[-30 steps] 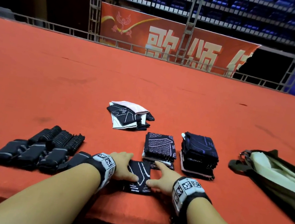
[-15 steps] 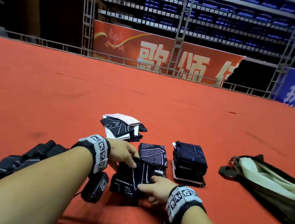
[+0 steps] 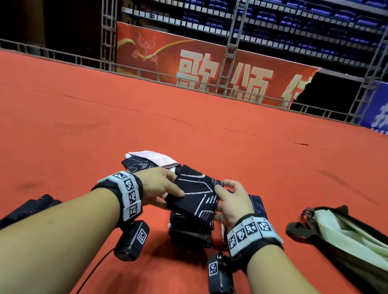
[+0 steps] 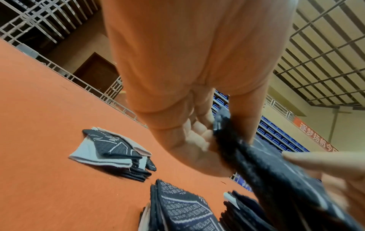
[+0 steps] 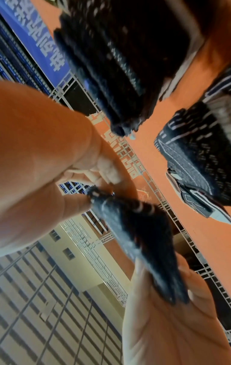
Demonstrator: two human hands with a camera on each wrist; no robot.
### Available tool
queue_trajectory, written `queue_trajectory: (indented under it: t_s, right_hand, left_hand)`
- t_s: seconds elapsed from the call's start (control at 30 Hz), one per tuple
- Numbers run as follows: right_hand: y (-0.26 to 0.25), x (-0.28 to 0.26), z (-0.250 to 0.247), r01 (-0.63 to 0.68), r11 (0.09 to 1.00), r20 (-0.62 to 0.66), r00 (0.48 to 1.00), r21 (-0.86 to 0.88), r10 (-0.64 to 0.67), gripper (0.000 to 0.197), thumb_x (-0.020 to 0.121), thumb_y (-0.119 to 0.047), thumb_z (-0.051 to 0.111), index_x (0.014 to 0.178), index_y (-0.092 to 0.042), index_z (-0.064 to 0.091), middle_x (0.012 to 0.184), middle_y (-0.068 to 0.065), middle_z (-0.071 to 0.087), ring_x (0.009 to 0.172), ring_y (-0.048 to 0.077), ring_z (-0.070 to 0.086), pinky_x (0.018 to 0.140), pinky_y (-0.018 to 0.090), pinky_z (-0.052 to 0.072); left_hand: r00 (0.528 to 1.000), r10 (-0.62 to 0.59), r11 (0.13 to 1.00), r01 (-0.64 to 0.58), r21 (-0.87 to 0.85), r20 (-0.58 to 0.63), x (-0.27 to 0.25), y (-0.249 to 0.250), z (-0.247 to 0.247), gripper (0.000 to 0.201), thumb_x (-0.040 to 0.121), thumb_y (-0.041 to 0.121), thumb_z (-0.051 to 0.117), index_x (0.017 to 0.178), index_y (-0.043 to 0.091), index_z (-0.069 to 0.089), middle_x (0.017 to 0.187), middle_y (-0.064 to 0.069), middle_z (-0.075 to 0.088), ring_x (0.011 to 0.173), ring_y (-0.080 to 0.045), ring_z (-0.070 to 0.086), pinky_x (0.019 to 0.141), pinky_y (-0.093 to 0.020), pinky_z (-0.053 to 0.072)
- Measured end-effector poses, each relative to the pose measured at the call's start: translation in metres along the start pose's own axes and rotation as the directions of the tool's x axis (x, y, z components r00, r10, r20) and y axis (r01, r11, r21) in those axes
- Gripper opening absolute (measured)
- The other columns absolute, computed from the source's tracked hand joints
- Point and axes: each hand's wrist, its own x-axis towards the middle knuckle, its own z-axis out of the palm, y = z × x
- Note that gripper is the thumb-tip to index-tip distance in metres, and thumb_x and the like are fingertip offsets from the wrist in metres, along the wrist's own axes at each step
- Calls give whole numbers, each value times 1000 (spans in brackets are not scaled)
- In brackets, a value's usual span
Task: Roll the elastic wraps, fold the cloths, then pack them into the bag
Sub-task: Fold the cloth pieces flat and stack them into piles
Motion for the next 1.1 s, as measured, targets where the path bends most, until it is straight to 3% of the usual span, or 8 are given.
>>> queue_trajectory:
  t_s: [0.1,0.23,0.37,0.6,0.7,0.8,0.9,1.1]
  right_hand:
    - [-2,20,0,64,975,30,998,-214,-59,56,84,-17,60,136,-37,49,99,12,74,72,32,67,70,55,59]
    - [3,36,9,132,880,74,991,-456,-111,57,88,-6,53,143,-22,54,130,0,63,97,20,71,90,39,58]
    - [13,43,19,106,785,86,994,-610,-67,37,92,-3,50,116,-25,67,102,-6,65,97,16,62,86,22,47]
    - [36,62,27,63,469,86,996,-881,29,37,93,-4,46,123,-6,66,122,12,67,112,32,64,94,33,53]
    - [41,65,31,72,363,95,994,-929,46,33,93,-10,49,120,-3,65,121,15,64,111,34,62,85,29,49]
    - [42,69,34,87,283,88,996,-955,-9,33,91,-13,48,117,-4,66,126,16,60,113,34,60,91,33,52]
    - [42,68,39,202,310,190,979,-929,-69,43,103,-24,39,142,-9,51,155,17,39,146,31,31,121,37,23]
    - [64,66,52,132,356,171,982,-925,79,81,99,-67,17,157,-11,23,168,9,7,155,25,2,124,48,2]
  left_hand:
    - [997,-16,997,11,-75,-71,18,-6,7,13,90,-2,68,94,9,62,85,-9,71,68,-20,70,66,-39,63]
    - [990,-62,994,50,-98,-123,46,-16,11,10,94,3,66,103,4,61,91,-17,66,71,-27,69,74,-52,63]
    - [983,-107,982,129,141,-149,65,-32,12,16,96,13,66,102,-1,60,78,-17,62,62,-30,66,77,-54,62]
    - [980,-34,775,149,614,-194,86,-49,12,36,89,37,69,111,9,64,94,-8,69,92,-31,71,85,-42,60]
    - [946,135,645,142,750,-295,92,-57,17,65,87,43,65,141,13,44,136,-13,52,123,-33,55,103,-41,47]
    - [965,234,531,-21,847,-122,95,-64,29,71,97,44,54,157,17,27,163,-10,23,150,-31,25,122,-43,25]
    - [985,169,374,-101,922,39,98,-68,39,67,105,40,37,162,15,11,169,-9,5,156,-30,0,125,-46,13]
    - [996,-50,348,-49,936,70,98,-82,46,84,100,35,46,158,37,-15,167,1,-22,154,-22,-19,125,-53,0]
